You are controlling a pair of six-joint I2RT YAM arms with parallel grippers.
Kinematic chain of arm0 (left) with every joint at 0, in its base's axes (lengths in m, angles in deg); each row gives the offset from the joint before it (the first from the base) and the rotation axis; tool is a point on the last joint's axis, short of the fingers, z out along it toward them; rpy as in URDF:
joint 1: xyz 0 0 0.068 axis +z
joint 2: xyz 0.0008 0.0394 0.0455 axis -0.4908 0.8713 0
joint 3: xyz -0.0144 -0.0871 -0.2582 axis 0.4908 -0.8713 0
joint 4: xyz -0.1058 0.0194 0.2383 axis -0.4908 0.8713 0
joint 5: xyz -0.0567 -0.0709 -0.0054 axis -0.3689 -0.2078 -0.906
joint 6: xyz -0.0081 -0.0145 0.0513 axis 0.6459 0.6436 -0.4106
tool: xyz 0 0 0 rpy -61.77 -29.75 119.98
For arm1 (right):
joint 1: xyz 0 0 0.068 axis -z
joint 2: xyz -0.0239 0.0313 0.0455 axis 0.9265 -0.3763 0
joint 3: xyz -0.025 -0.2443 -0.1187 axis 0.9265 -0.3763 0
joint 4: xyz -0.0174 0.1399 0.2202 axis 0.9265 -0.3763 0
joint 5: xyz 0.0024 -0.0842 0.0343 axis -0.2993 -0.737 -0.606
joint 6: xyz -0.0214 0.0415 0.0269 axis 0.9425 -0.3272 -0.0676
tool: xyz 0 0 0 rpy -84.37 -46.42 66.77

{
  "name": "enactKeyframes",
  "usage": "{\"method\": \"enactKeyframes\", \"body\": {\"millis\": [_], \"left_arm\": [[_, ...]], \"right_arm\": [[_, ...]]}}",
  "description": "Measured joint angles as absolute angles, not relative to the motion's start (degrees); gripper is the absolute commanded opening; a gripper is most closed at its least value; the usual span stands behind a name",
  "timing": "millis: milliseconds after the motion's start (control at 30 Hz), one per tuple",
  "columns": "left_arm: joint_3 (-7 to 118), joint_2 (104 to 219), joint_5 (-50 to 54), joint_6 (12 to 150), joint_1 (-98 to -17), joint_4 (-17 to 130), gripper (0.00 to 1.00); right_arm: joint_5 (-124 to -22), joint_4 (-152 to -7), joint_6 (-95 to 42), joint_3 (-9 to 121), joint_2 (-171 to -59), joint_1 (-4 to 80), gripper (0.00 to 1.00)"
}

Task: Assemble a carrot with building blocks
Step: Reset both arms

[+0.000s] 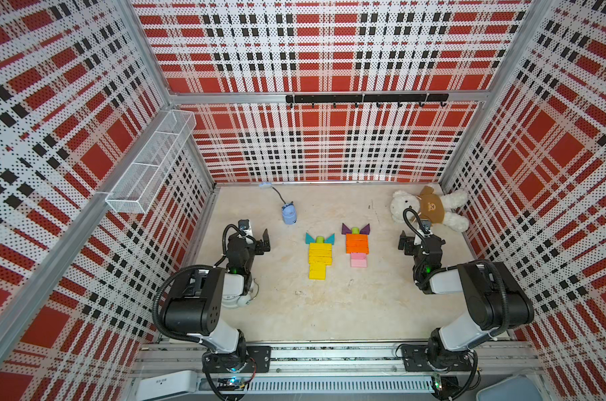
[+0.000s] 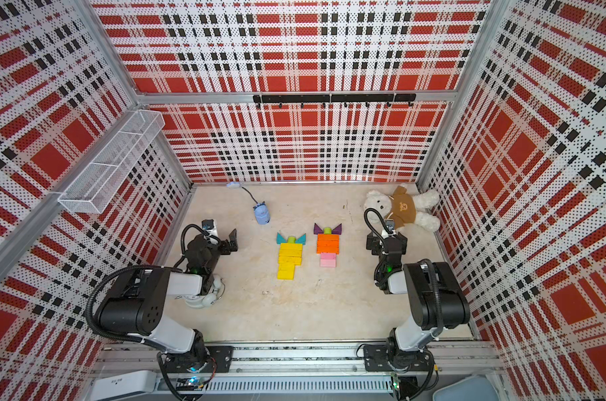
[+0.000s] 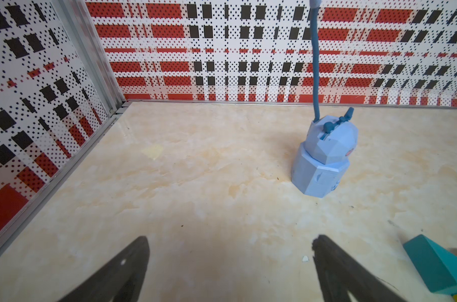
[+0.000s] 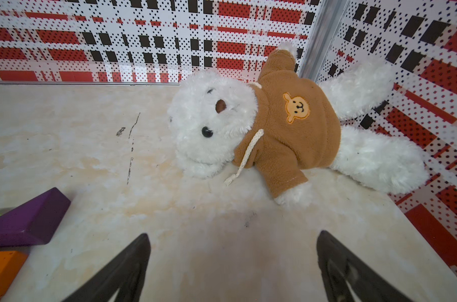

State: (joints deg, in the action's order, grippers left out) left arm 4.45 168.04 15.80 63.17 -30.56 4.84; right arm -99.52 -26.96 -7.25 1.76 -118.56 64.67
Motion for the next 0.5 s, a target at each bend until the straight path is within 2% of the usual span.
{"method": "enactKeyframes", "body": {"millis": [500], "left_arm": [[5.4, 168.1, 16.1, 61.9, -31.8, 6.5, 0.99]], "right_arm": [[-99.5, -27.0, -7.2, 1.8, -118.6, 64.7, 1.0]]}}
